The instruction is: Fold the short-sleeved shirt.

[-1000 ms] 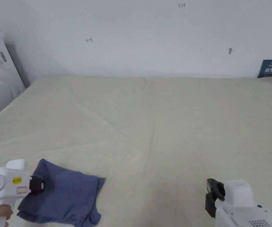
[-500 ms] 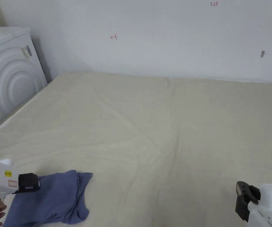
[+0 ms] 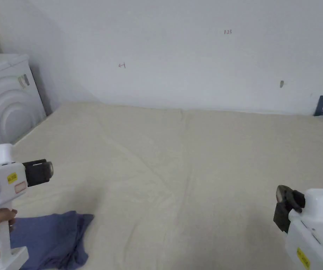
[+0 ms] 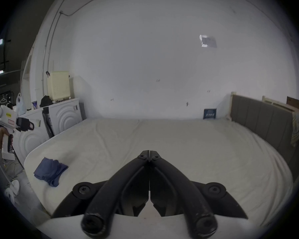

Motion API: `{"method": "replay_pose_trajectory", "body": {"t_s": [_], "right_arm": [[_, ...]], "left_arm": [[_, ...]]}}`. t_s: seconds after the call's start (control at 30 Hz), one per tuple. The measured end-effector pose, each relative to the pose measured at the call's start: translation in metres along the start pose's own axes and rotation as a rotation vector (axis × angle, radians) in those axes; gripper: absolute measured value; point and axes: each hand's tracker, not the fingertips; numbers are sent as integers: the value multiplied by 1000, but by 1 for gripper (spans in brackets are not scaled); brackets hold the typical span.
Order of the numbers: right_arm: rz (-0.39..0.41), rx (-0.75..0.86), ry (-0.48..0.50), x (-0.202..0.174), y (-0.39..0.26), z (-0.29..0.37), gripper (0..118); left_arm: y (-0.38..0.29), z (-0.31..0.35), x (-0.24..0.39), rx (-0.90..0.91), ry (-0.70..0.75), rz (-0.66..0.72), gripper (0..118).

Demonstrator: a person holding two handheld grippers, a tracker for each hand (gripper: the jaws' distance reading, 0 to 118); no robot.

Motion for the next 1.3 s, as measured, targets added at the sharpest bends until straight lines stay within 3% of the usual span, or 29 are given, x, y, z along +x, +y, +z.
{"method": "replay_pose_trajectory", "body": {"t_s": [0.23, 0.37, 0.53, 0.9, 0.97, 1.03, 1.07, 1.1, 1.3], "right_arm": [[1, 106, -45, 30, 52, 37, 0], [16, 152, -86, 46, 68, 51, 0], [52, 186, -131, 65, 75, 64, 0], [59, 211, -166, 88, 68, 76, 0], [63, 213, -168, 88, 67, 77, 0], [62, 212, -166, 89, 66, 77, 0], [62, 212, -166, 89, 66, 77, 0], [63, 213, -166, 89, 66, 78, 0], [66, 216, -168, 89, 65, 78, 0]], "left_arm": [[10, 82, 94, 333, -111, -56, 104], [-5, 108, 142, 438, -141, -105, 104], [-36, 112, 194, 490, -161, -188, 104], [-79, 121, 245, 517, -229, -152, 99], [-83, 123, 249, 522, -242, -163, 87], [-86, 124, 251, 521, -263, -174, 60], [-86, 126, 252, 518, -276, -176, 25], [-86, 126, 252, 511, -307, -186, 2], [-87, 126, 258, 482, -329, -182, 1]]}}
